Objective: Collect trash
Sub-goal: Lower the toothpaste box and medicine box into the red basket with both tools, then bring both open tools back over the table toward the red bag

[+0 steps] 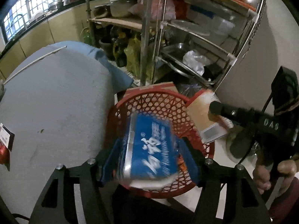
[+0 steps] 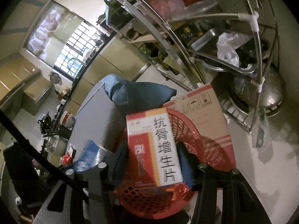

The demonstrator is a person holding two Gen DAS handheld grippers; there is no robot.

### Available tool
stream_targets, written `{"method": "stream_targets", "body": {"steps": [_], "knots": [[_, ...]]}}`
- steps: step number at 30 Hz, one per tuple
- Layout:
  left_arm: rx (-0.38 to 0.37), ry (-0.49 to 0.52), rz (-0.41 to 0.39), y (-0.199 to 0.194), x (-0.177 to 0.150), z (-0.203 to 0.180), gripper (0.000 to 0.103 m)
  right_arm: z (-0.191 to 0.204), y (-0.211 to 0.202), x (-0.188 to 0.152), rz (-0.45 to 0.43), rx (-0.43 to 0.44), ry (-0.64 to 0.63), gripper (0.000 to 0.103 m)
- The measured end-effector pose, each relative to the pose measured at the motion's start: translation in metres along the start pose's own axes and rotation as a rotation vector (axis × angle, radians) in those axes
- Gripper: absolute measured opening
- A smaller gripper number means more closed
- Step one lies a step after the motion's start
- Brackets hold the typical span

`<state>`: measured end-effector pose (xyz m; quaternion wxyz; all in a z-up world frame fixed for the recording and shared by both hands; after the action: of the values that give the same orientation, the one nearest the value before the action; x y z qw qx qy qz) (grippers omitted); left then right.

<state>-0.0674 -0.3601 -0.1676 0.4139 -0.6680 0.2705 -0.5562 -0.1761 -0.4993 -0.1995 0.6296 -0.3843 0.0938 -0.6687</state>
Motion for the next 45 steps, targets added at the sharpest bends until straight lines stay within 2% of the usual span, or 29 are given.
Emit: {"method": "stream_targets", "body": {"steps": [3,6,9,13,18,27,34,40,45], "knots": [[0.010,-0.015,-0.005,-0.006,-0.003,0.007,0.067,0.006,-0.003,0.003,-0.009,0.041,0.007,0.061],[0.035,-0.029,-0.044,-0.023,-0.006,0.018,0.067,0.015,-0.011,0.005,-0.047,0.045,-0.023,0.061],[0.105,-0.033,-0.062,-0.040,-0.015,0.032,0.067,0.029,-0.020,0.006,-0.071,0.072,-0.063,0.061],[0.198,-0.074,-0.056,-0.061,-0.038,0.058,0.067,0.051,-0.016,0.000,-0.052,0.109,-0.099,0.061],[0.277,-0.153,-0.056,-0.087,-0.071,0.092,0.067,0.098,0.001,-0.018,0.011,0.166,-0.189,0.061],[0.408,-0.397,-0.077,-0.138,-0.149,0.173,0.068,0.183,0.034,-0.066,0.142,0.255,-0.334,0.061],[0.525,-0.563,-0.100,-0.174,-0.208,0.234,0.068,0.230,0.063,-0.110,0.252,0.288,-0.418,0.061],[0.563,-0.685,-0.110,-0.189,-0.247,0.274,0.068,0.277,0.095,-0.142,0.330,0.285,-0.516,0.060],[0.573,-0.757,-0.112,-0.193,-0.270,0.296,0.068,0.322,0.134,-0.167,0.395,0.288,-0.598,0.052]]}}
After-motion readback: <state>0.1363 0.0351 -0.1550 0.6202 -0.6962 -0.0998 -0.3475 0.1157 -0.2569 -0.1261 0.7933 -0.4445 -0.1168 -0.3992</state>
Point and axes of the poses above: each gripper's, at about its wrist camera, not at the fingertips, and y roughly the way its jaws point, z to its left, x to its top, the point moved 5 cm from there along y, roughly the way its jaws point, and after that the axes turned 5 degrees about y, right-handed, at the moved point
